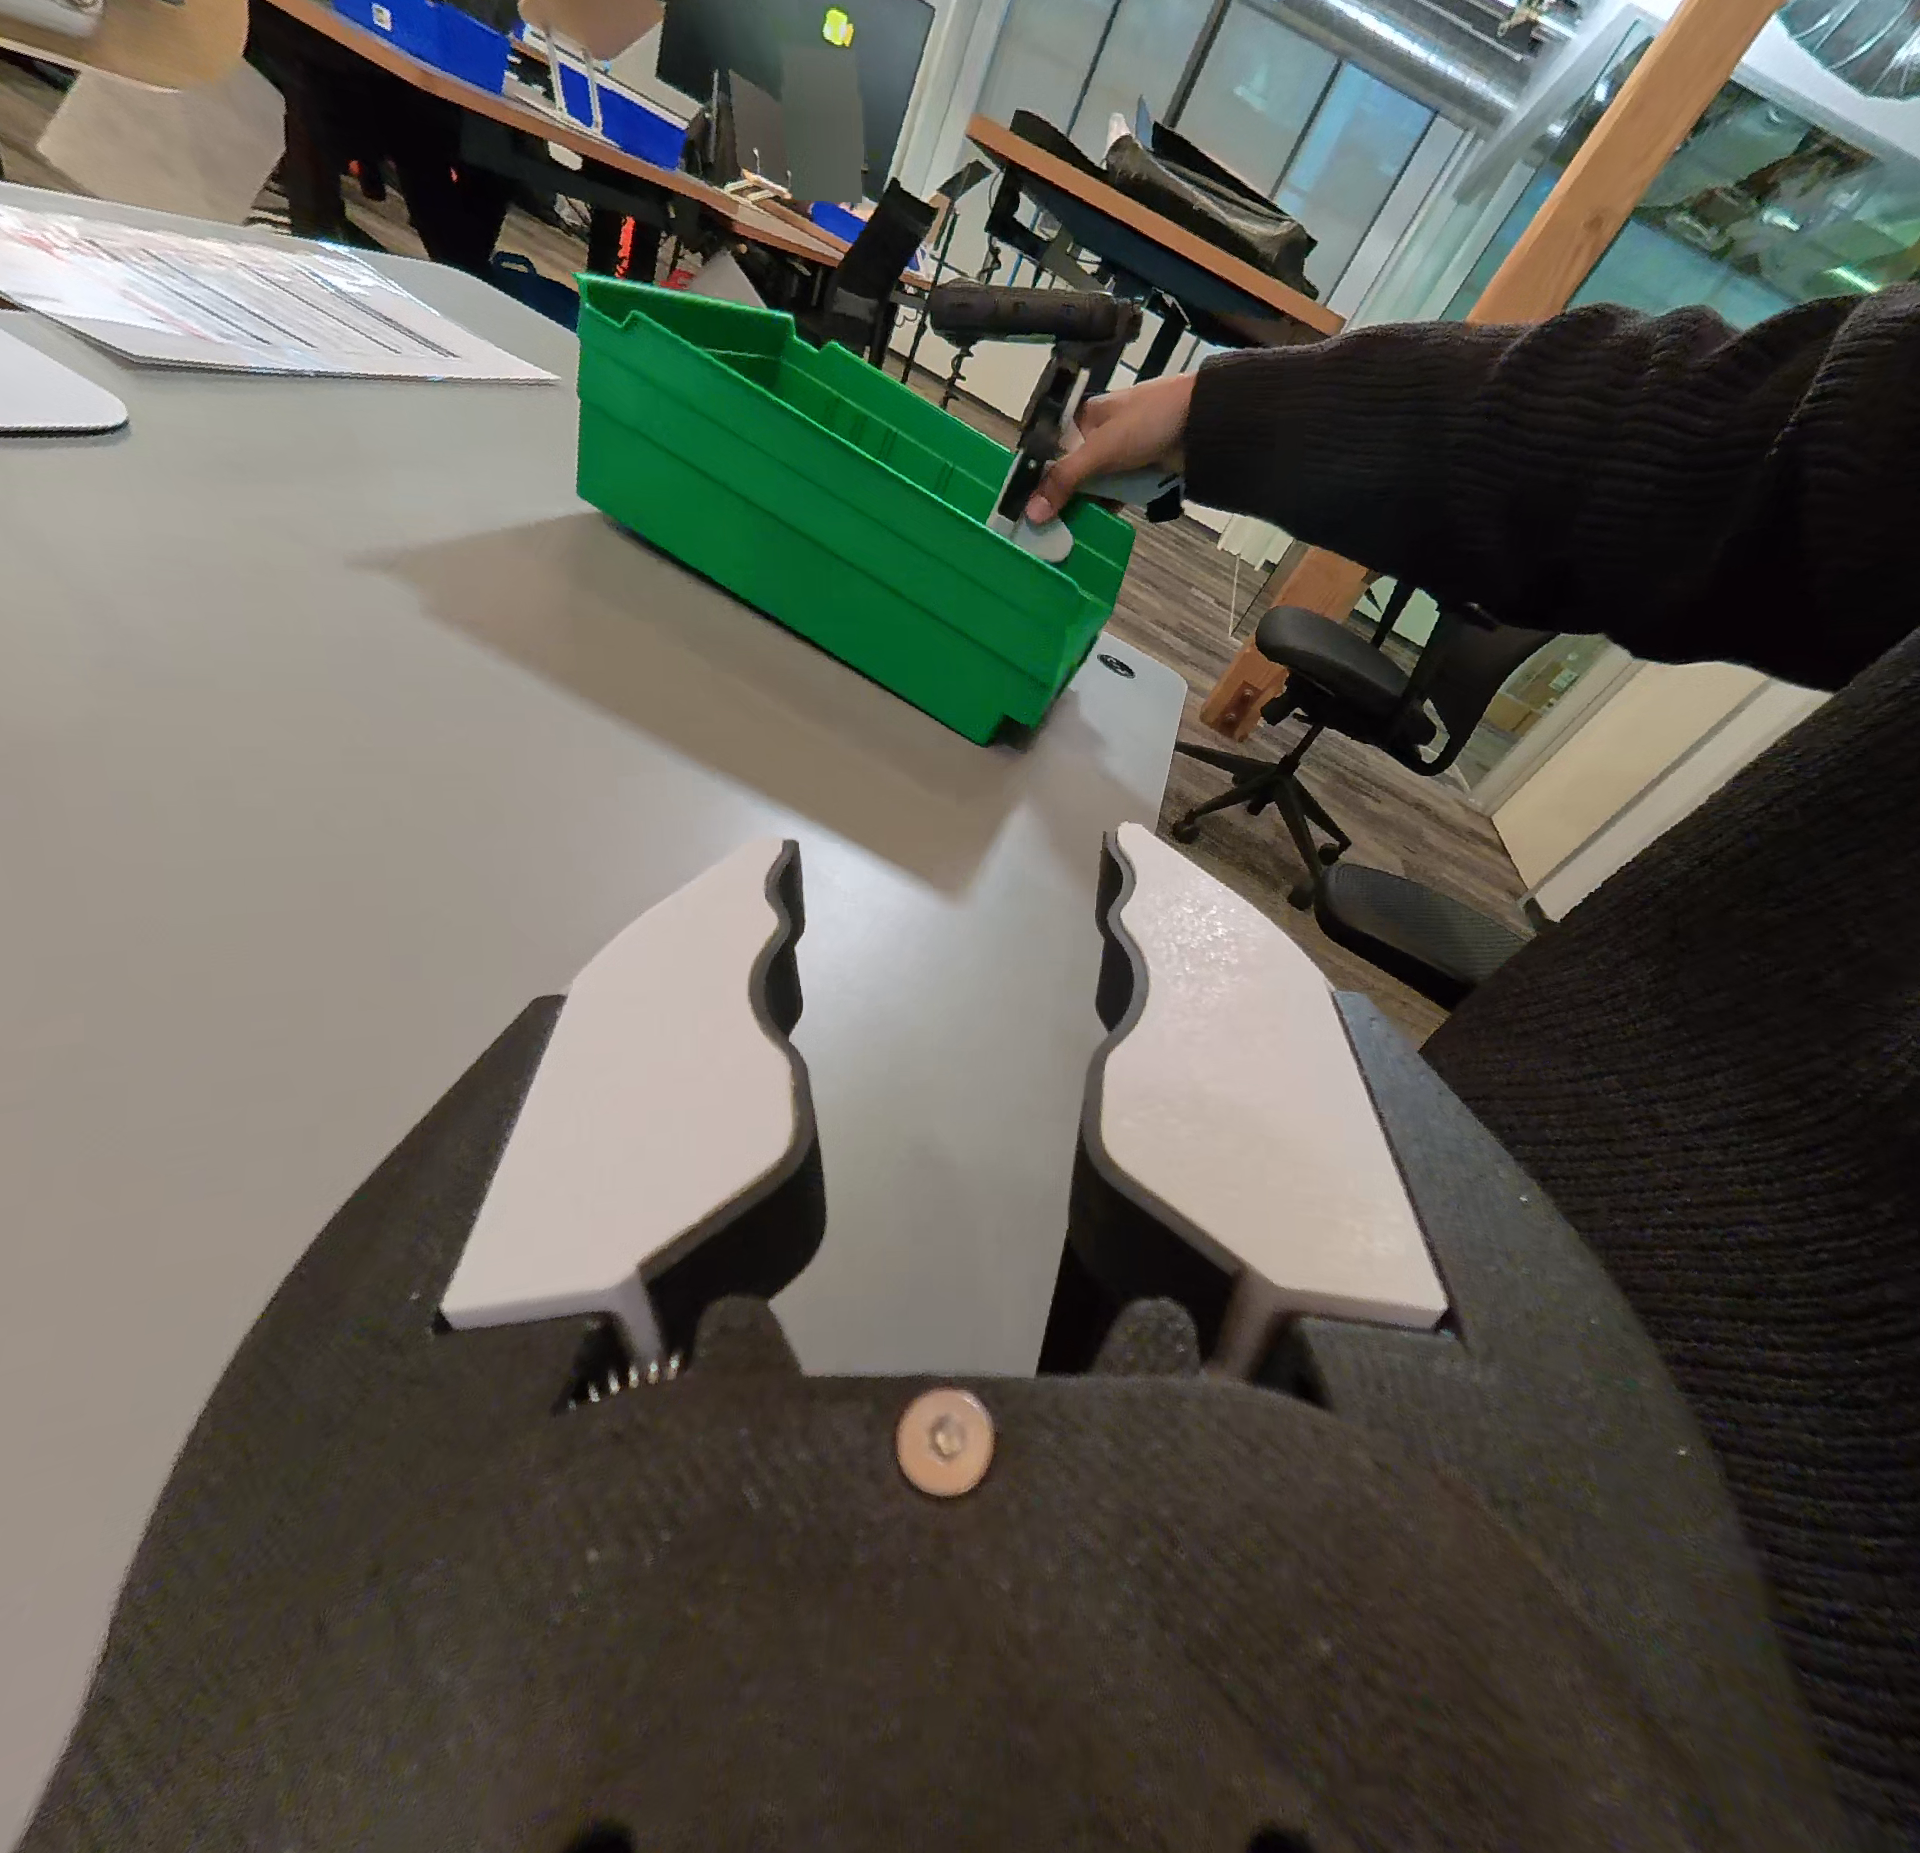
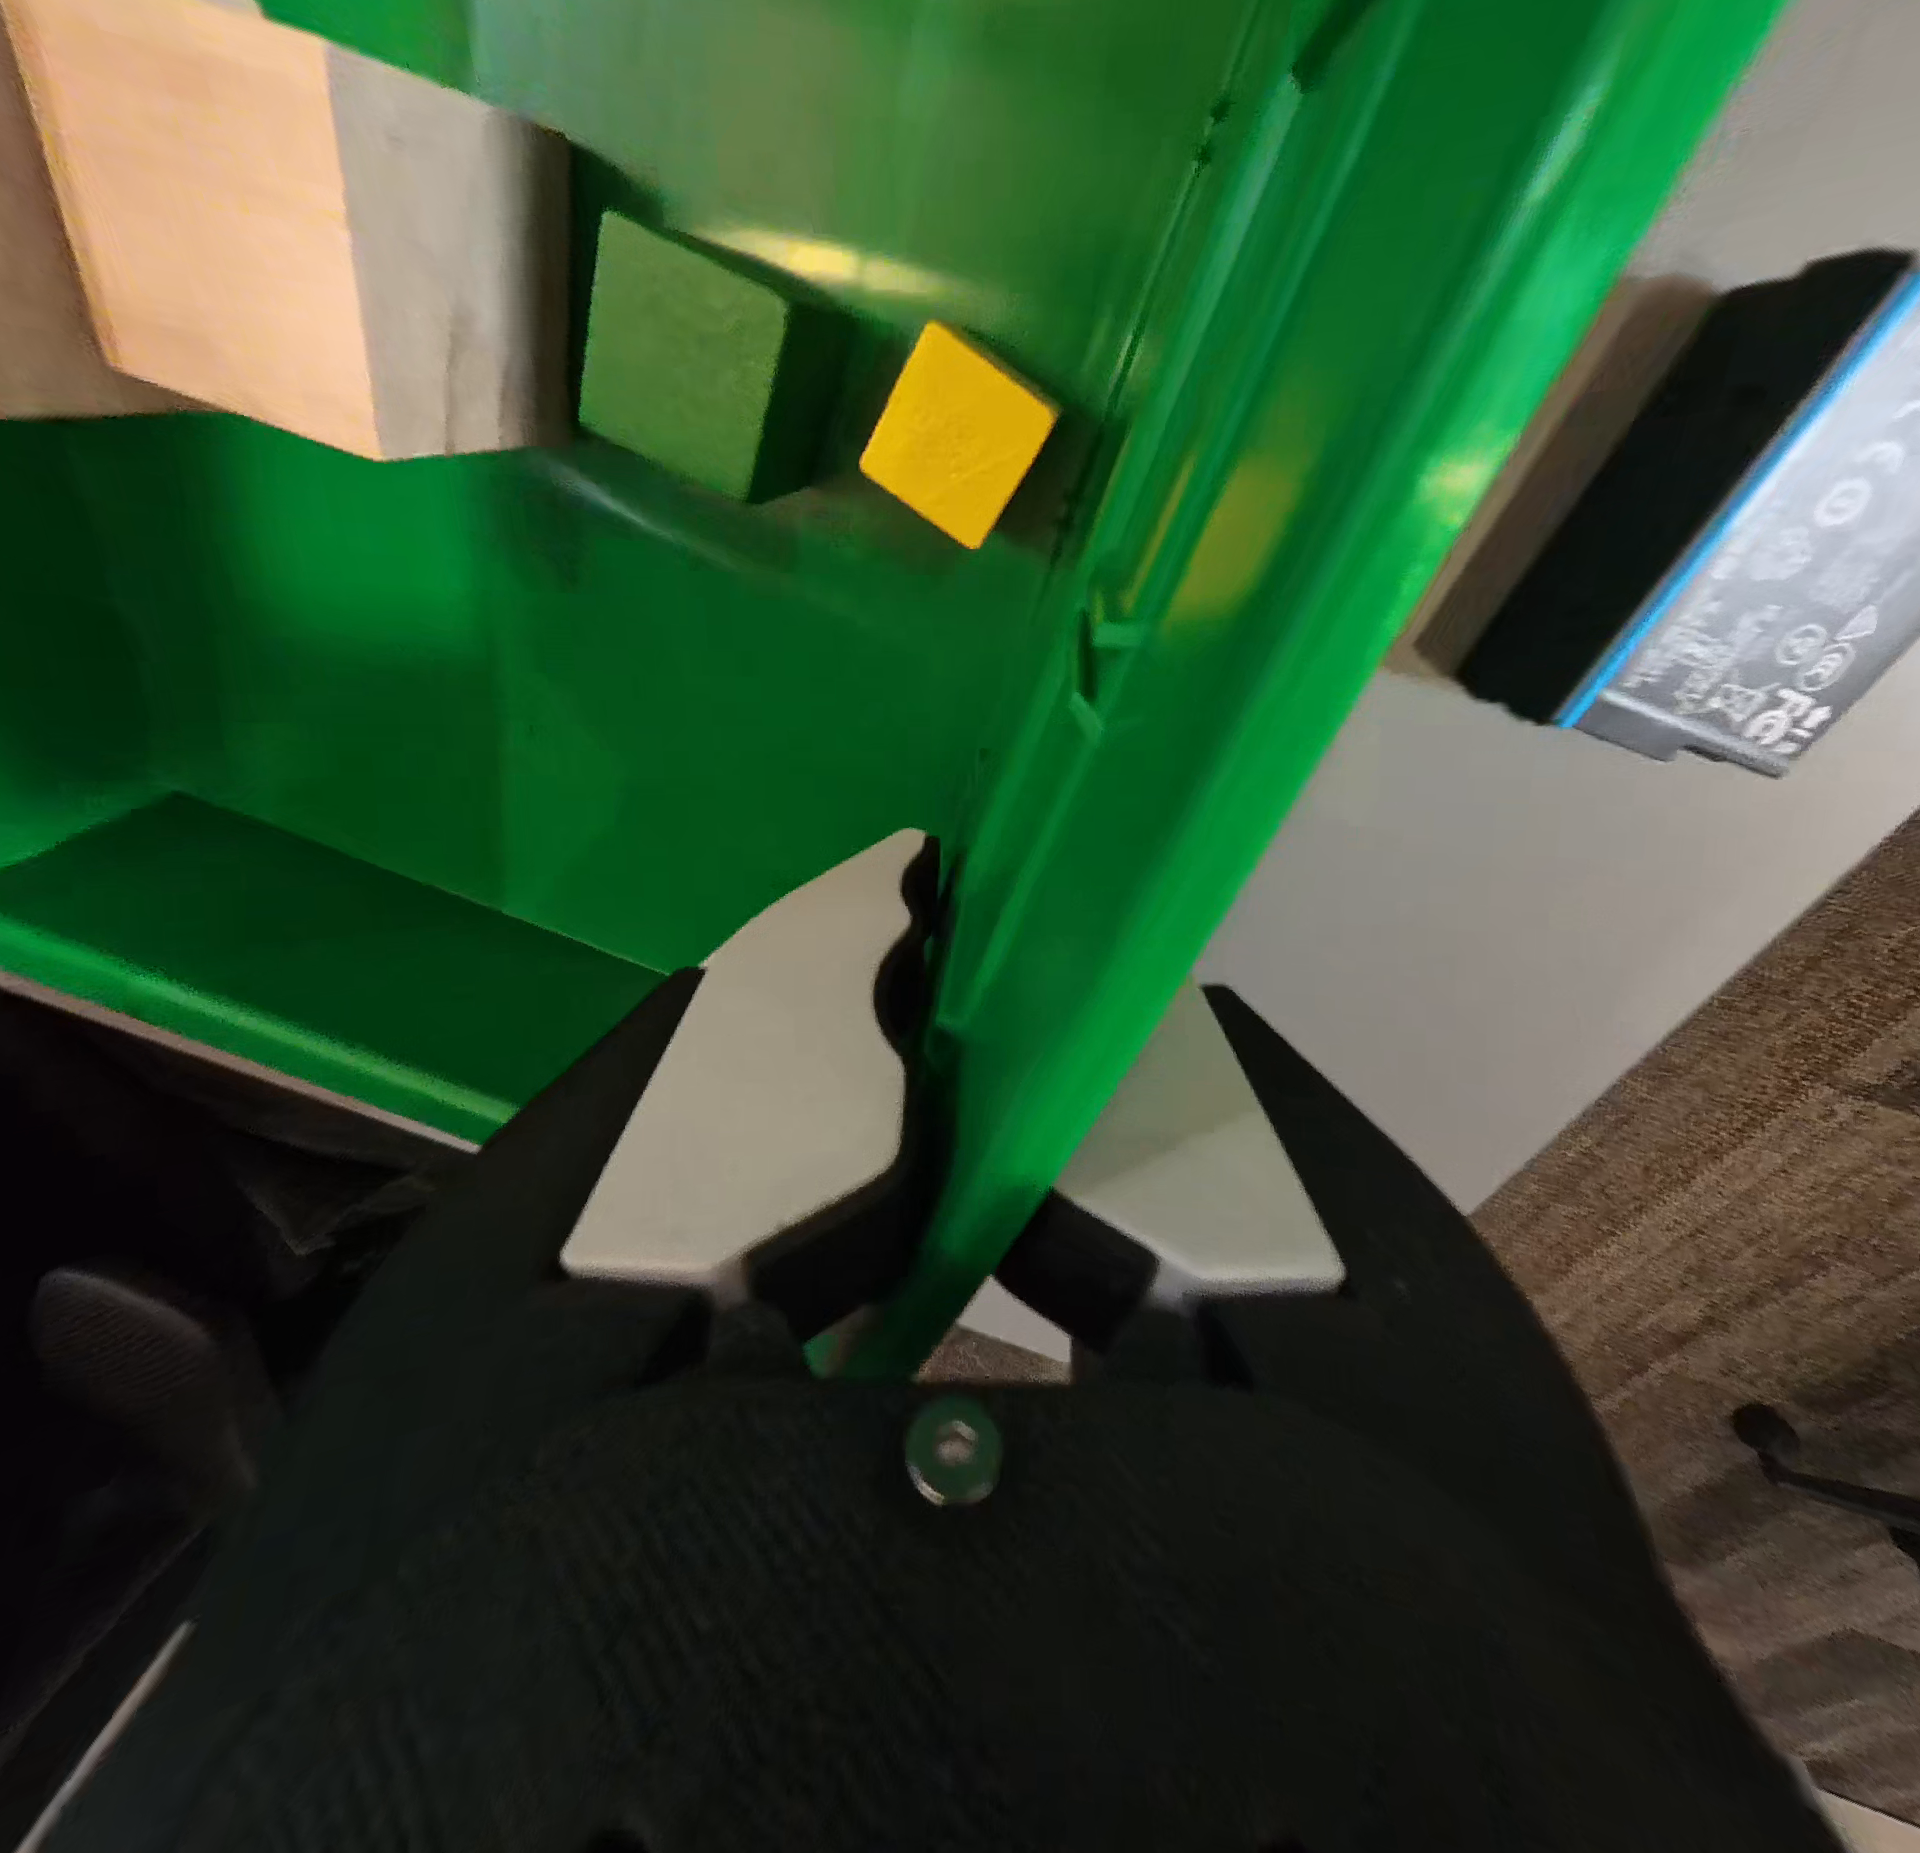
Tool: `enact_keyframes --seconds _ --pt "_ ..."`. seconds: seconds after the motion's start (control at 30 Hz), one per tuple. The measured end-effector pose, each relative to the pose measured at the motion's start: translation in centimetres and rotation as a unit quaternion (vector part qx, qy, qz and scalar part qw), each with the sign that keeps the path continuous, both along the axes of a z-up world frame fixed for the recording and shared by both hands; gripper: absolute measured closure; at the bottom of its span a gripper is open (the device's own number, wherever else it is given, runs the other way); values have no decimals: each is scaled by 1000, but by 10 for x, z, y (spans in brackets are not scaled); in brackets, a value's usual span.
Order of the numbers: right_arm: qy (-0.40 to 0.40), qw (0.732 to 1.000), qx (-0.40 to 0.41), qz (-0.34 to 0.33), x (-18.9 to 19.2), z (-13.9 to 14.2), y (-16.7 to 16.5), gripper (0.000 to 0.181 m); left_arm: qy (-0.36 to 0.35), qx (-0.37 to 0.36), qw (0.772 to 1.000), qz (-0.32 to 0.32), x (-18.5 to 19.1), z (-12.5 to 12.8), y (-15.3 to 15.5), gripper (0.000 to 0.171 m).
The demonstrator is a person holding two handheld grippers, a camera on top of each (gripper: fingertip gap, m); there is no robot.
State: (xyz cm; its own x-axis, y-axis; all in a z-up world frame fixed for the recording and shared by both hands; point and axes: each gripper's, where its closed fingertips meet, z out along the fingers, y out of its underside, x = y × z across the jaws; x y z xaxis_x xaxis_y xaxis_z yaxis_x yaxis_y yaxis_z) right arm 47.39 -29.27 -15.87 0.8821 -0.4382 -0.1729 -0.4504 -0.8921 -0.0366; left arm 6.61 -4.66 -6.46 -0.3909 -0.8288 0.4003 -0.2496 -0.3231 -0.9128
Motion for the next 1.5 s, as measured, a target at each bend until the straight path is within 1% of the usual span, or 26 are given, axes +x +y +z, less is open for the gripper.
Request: enact_keyframes --seconds 0.13,0.23,0.4,0.47,0.5,0.53,0.6,0.63,0.67,0.73,0.77,0.8,0.83,0.87,0.93,0.97,1.03,1.1,1.13,1.23,1.27,1.33,1.37,1.43,1.47,1.5 --pt "18 999 -25 10 -25 2 7 176 -3 -3 1000 -1 -1 3 -2 117" --pt "30 999 -21 -1 -43 6 23 176 -9 1 1000 -3 -3 7 -5 117" --pt "30 999 -17 28 -71 19 60 176 -22 16 1000 -9 -8 15 -13 117" --pt "32 998 -15 44 -84 23 78 176 -31 36 999 7 -9 22 -7 117" --pt "34 998 -14 51 -91 24 87 176 -39 50 998 26 -10 31 1 116" --pt "37 998 -11 57 -97 25 96 176 -48 64 995 53 -12 42 14 114" --pt "44 997 -5 70 -110 26 115 175 -47 107 986 123 -19 66 53 111" --pt "47 996 -2 76 -116 27 124 176 -25 140 977 157 -25 73 78 106" --pt "48 995 -1 83 -121 27 133 175 13 176 966 188 -34 74 106 99" --pt "48 994 -2 100 -131 27 151 176 126 229 931 254 -61 60 173 86" --pt "48 993 -3 109 -136 27 160 176 167 253 915 267 -77 52 203 83" --pt "47 992 -5 119 -141 27 169 176 201 272 895 291 -92 44 236 95" --pt "46 991 -6 127 -147 26 178 176 223 278 880 315 -105 38 268 100" --pt "44 990 -7 137 -152 26 187 176 249 266 869 335 -117 31 295 105" --pt "39 987 -7 154 -162 27 206 176 296 233 855 357 -137 19 338 105" --pt "39 986 -5 161 -167 27 214 176 323 230 842 365 -147 13 357 103" --pt "44 984 -2 171 -178 27 230 176 366 253 804 395 -166 4 393 95" --pt "46 983 1 177 -188 27 242 176 401 274 770 414 -179 -6 421 86" --pt "44 982 2 181 -191 26 248 176 427 278 755 412 -184 -16 430 82" --pt "37 981 1 189 -199 25 261 176 532 284 710 364 -204 -60 441 87" --pt "37 981 0 190 -202 24 264 176 551 277 708 343 -206 -73 440 87" --pt "41 981 -2 189 -207 22 270 175 570 239 726 302 -203 -92 430 99" --pt "43 981 -3 189 -209 21 273 175 560 222 744 289 -198 -93 427 103" --pt "47 980 -3 192 -212 19 278 176 549 194 770 262 -192 -95 418 118" --pt "51 980 -4 192 -213 18 280 176 551 166 783 235 -189 -96 409 128" --pt "53 980 -4 192 -215 16 283 175 546 123 805 199 -184 -97 393 144"
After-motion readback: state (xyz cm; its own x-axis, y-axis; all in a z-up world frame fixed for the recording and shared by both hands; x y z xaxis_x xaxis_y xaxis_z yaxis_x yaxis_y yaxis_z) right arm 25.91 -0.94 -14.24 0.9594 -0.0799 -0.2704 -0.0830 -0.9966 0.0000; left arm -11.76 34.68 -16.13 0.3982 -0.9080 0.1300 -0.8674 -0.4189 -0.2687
